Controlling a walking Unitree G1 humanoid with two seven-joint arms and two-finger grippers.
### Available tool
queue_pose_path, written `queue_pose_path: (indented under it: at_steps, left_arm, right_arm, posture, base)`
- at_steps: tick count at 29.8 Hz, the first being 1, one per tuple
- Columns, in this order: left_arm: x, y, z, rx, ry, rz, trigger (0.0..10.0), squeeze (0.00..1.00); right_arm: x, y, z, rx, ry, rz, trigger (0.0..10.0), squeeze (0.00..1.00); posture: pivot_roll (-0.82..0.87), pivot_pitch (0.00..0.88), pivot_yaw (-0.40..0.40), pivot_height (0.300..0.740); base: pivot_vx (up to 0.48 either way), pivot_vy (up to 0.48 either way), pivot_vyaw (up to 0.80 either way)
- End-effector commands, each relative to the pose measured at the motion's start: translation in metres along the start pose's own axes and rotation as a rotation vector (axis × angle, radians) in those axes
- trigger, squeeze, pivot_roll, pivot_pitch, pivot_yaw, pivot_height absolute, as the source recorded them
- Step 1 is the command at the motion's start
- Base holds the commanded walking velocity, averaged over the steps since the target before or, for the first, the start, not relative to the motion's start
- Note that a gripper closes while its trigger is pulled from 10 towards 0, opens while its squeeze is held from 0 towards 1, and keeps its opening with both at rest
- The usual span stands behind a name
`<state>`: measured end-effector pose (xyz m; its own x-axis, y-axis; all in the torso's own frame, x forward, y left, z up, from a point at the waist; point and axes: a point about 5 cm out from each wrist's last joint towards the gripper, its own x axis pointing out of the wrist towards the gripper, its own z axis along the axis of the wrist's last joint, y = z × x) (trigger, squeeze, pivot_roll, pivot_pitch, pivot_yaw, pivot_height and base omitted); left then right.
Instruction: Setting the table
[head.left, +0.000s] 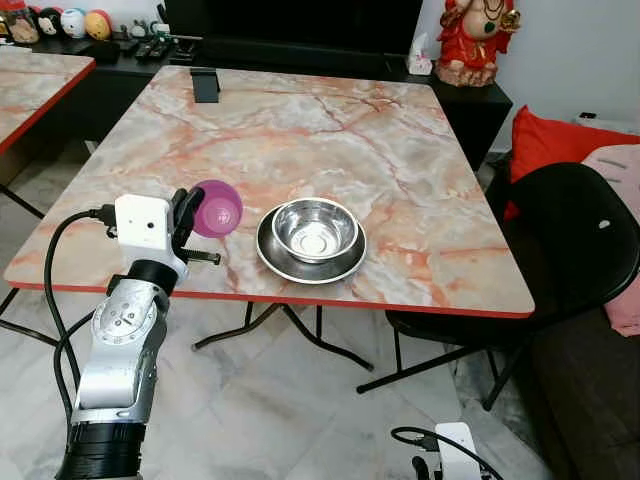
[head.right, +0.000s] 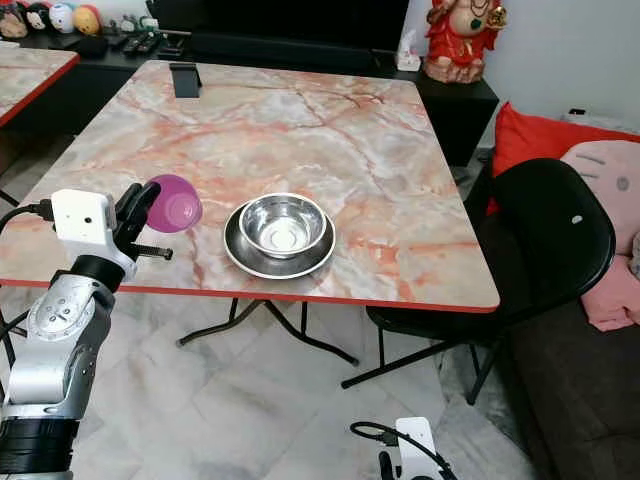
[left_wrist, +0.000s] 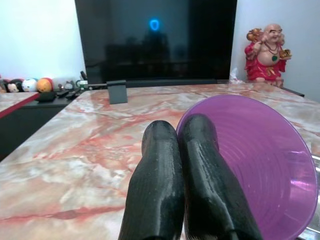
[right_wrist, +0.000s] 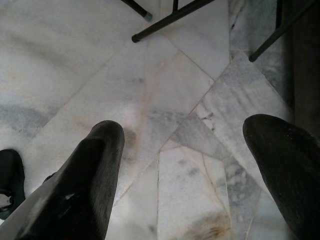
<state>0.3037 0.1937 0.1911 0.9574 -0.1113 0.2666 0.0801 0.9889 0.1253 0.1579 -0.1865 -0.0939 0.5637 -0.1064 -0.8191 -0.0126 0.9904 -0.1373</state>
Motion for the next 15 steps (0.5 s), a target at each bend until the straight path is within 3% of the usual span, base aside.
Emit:
queue_pose_path:
  at_steps: [1,8,15]
  left_arm:
    - [0.0038,-0.0031,0.0072,0.001,-0.02,-0.014,10.0,0.0]
    - [0.0046,-0.0023,0.0078,0.003,-0.024,-0.012,10.0,0.0]
    - [0.0055,-0.0031,0.0088,0.003,-0.028,-0.014,10.0,0.0]
  right_arm:
    - [-0.0006,-0.0035,-0.0034,0.022,0.014,-0.016,10.0,0.0]
    - [-0.0005,-0.003,-0.0027,0.02,0.01,-0.012,10.0,0.0]
    - [-0.0006,-0.0033,-0.0032,0.008,0.012,-0.013,10.0,0.0]
  posture:
    - [-0.01,0.0,-0.077,0.74]
    - [-0.01,0.0,-0.075,0.74]
    - [-0.01,0.0,-0.078,0.74]
  base:
    - [0.0,0.0,0.0]
    - [0.103,0.0,-0.36]
    - [0.137,0.0,0.0]
